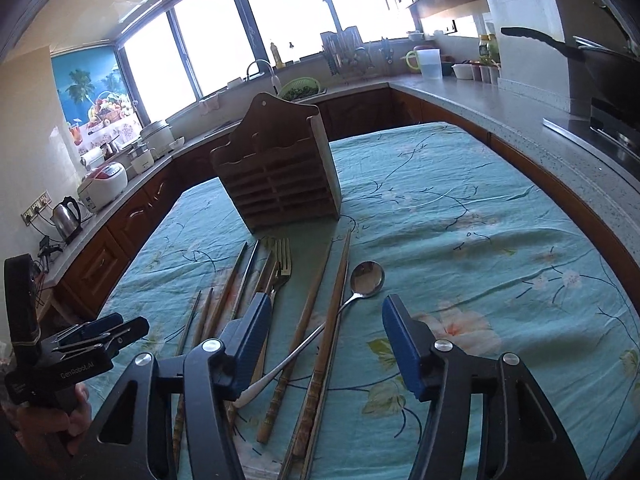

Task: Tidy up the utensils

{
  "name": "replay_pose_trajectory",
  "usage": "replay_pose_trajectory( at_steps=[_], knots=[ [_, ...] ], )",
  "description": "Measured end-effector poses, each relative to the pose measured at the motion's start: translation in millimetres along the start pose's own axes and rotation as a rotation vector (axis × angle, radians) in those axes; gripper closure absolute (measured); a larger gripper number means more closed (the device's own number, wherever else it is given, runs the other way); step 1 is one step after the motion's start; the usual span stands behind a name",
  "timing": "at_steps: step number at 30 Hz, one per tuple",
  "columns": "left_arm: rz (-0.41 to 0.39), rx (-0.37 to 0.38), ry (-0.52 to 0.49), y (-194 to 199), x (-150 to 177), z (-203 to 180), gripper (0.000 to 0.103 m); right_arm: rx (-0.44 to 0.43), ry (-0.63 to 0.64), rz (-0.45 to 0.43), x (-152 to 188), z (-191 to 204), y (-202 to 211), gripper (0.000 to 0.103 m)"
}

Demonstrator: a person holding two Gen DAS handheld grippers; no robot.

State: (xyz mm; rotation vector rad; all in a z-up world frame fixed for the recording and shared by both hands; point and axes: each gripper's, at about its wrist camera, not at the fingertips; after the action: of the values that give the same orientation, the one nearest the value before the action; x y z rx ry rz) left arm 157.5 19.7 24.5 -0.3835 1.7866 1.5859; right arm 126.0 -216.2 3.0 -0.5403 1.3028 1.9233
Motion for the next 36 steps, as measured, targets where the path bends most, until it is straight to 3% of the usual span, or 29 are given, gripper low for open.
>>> replay_pose_trajectory(
  at_steps=[12,20,22,24,26,31,36],
  knots=[
    [0.133,0.031,-0.011,-58.9,-38.1,21.5,0.051,0.032,0.022,0.142,-36.5,6.6,-86.6,0.072],
    [0.183,0.048,-0.052,-98.7,-50.4,14.2,0.062,0.075,0.0,0.23,-53.3,-1.7,-134.3,0.082],
    [0.186,0.051,-0.06,-100.4,-51.9,13.9,0.069,0.076,0.001,0.241,-54.3,-1.8,-139.1,0.088],
    [0.188,0.029,-0.086,-102.8,-52.5,11.9,0.088,0.073,0.004,0.258,-53.6,-1.9,-144.4,0.097],
    [0.185,0.018,-0.119,-103.9,-52.4,9.2,0.097,0.068,0.006,0.264,-52.6,-0.6,-145.6,0.098],
    [0.172,0.078,-0.074,-100.0,-52.4,18.3,0.1,0.015,-0.01,0.235,-55.1,3.6,-130.2,0.099],
    [0.108,0.105,-0.04,-73.4,-55.2,29.9,0.1,-0.035,-0.023,0.189,-60.1,7.3,-99.5,0.099]
  ],
)
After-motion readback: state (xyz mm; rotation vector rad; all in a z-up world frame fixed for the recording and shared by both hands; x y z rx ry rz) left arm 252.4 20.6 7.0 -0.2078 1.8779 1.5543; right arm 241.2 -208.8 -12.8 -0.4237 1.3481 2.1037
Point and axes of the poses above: each gripper's, at about its wrist camera, not at the fingertips, and y roughly against the way its jaws point, z to its left, x to its underside, and after that the axes turned 12 degrees about -y, right-handed
